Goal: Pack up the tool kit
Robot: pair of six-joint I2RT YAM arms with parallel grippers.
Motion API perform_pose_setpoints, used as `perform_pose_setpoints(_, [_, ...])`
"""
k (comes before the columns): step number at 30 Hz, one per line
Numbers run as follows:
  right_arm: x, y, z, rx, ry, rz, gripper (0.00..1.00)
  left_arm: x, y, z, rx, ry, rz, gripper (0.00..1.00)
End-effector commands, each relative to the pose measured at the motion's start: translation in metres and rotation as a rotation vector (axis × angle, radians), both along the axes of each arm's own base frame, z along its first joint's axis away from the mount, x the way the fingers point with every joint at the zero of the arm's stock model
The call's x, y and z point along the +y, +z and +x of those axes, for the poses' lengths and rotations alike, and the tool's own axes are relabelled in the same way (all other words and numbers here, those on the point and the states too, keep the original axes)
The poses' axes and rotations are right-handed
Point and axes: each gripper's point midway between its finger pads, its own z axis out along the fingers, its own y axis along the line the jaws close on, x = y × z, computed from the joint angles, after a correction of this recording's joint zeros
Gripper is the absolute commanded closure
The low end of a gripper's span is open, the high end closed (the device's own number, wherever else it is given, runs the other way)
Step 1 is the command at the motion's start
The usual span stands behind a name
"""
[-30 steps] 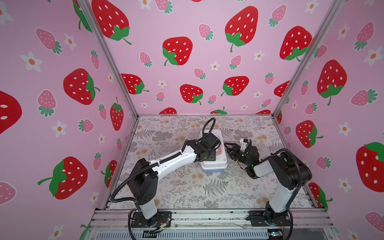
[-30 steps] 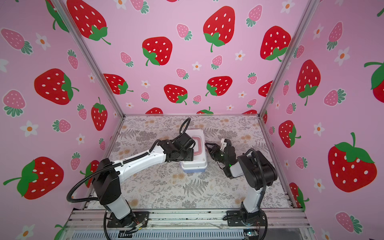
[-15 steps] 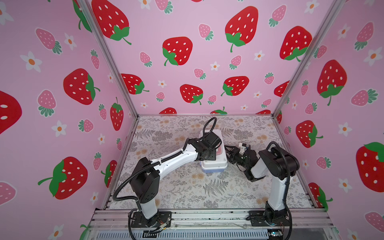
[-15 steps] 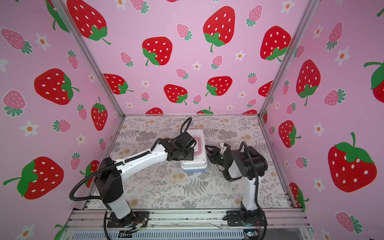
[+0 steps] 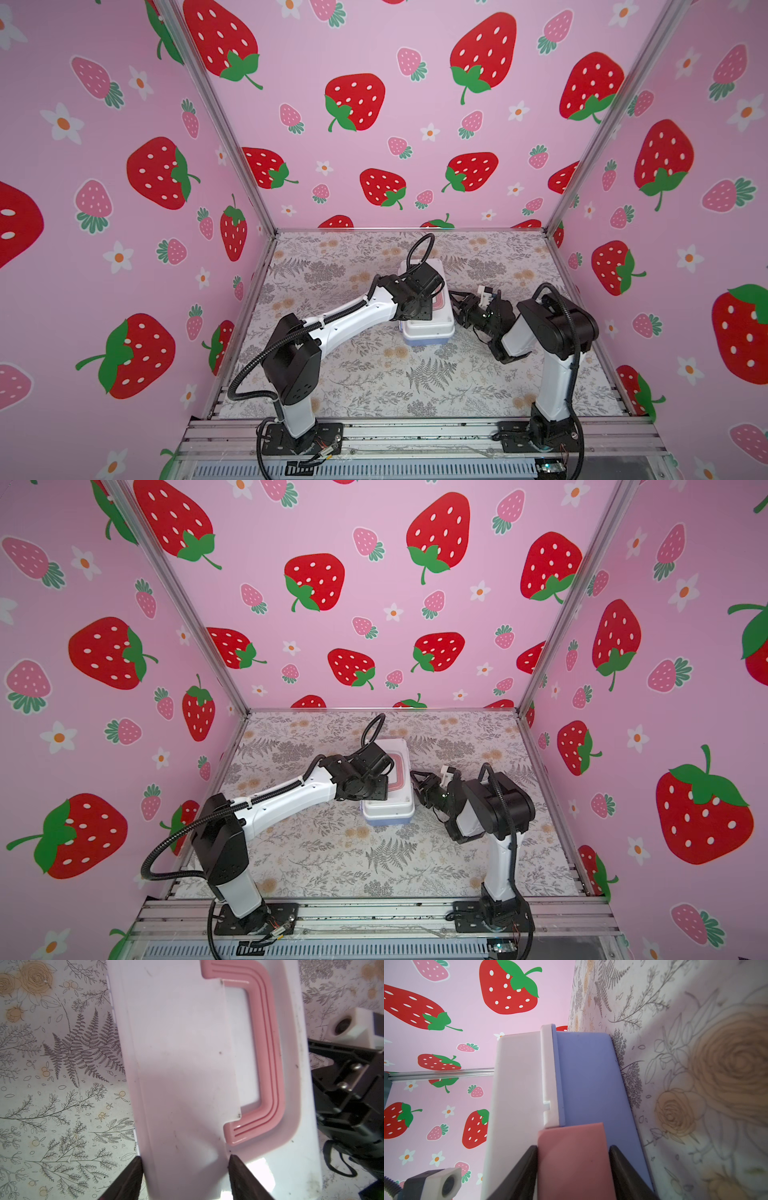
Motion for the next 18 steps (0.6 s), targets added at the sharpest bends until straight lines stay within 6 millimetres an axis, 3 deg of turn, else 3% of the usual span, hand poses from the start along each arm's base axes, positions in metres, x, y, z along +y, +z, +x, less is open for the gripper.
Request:
perform_pose_setpoints(1, [0.009,-0.014,-0.022,0.04,0.074,-0.016,0.39,-0.02,-0.066,-0.032,0.188,-0.105,0.034,0.34])
perform_pose_setpoints(8, [0.004,-0.017,-0.024,0.05,0.056,-0.019,0.33,-0.017,-0.067,-0.035,0.191,-0.104,0.04,0.34])
perform_pose_setpoints(18, [-0.002,-0.018,-0.028,0.061,0.034,-0.013,0.38,-0.014,-0.065,-0.037,0.188,-0.099,0.038,0.34])
